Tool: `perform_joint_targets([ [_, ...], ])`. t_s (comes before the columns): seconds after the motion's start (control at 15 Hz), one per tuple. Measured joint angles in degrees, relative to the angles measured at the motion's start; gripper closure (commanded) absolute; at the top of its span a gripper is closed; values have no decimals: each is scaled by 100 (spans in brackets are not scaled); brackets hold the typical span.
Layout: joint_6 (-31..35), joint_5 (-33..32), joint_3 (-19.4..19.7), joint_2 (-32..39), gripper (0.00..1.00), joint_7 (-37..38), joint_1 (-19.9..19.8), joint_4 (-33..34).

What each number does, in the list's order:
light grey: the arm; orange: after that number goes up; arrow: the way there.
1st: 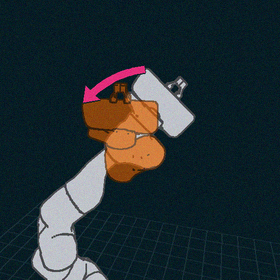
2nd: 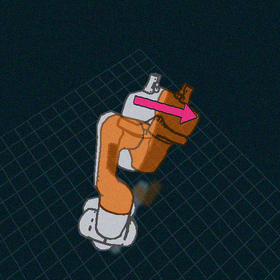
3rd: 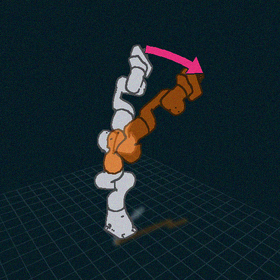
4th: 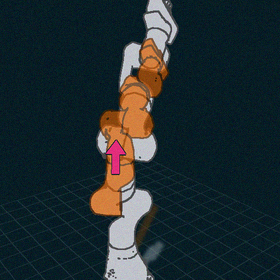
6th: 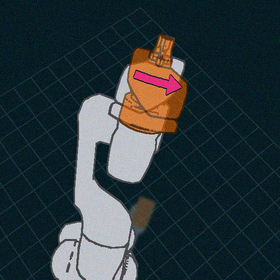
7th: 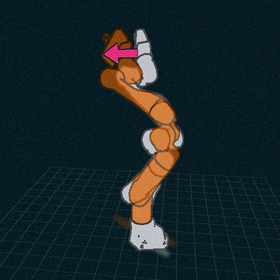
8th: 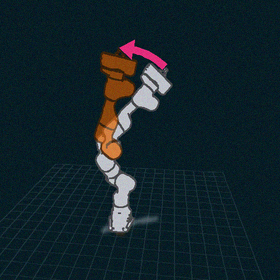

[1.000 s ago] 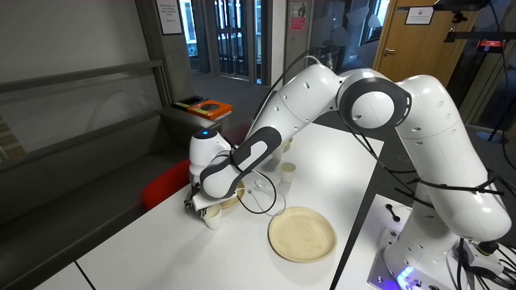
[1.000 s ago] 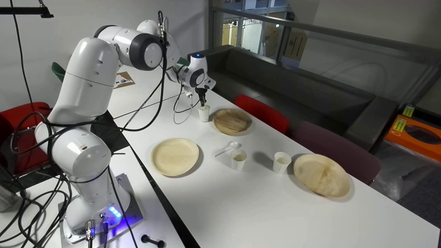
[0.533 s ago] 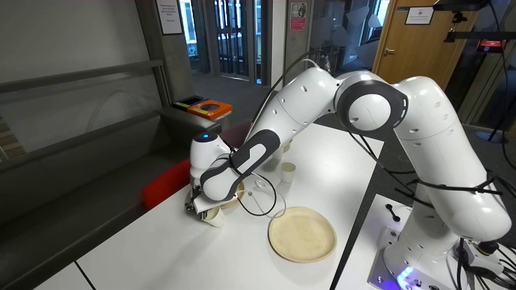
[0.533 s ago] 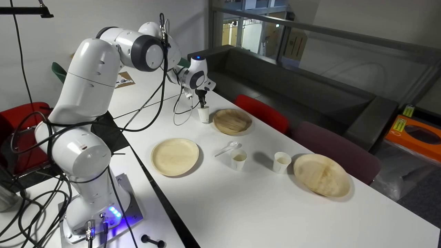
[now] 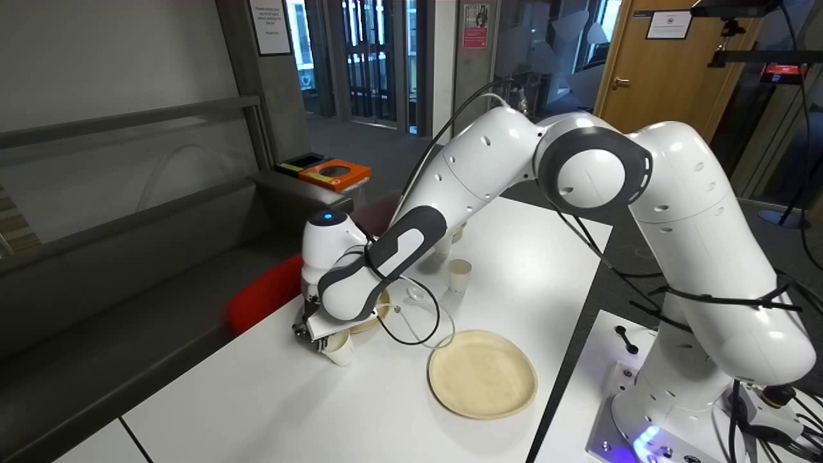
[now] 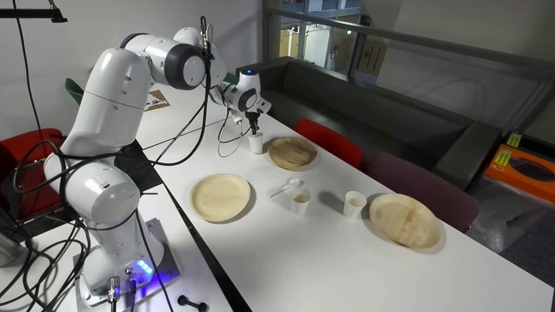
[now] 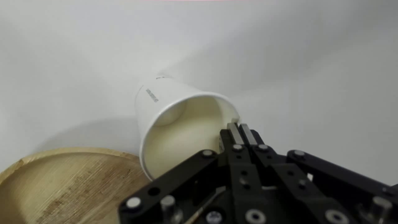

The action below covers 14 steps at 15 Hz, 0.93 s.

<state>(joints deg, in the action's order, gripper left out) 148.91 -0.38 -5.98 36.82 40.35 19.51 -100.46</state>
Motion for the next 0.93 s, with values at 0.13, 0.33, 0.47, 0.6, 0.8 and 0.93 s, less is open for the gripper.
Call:
perform_joint_targets([
  [0.13,4,110,-29,-37,99,-126,-1,0],
  [0.33,4,271,-57,-114,73,-287,-1,-4],
  [0.47,4,362,-58,-178,64,-357,-3,-9],
  [0.6,4,392,-58,-210,49,-368,-7,-9],
  [0.8,4,398,-49,-223,27,-368,-9,-9],
  [0.93,4,398,-35,-222,12,-368,-10,-9],
])
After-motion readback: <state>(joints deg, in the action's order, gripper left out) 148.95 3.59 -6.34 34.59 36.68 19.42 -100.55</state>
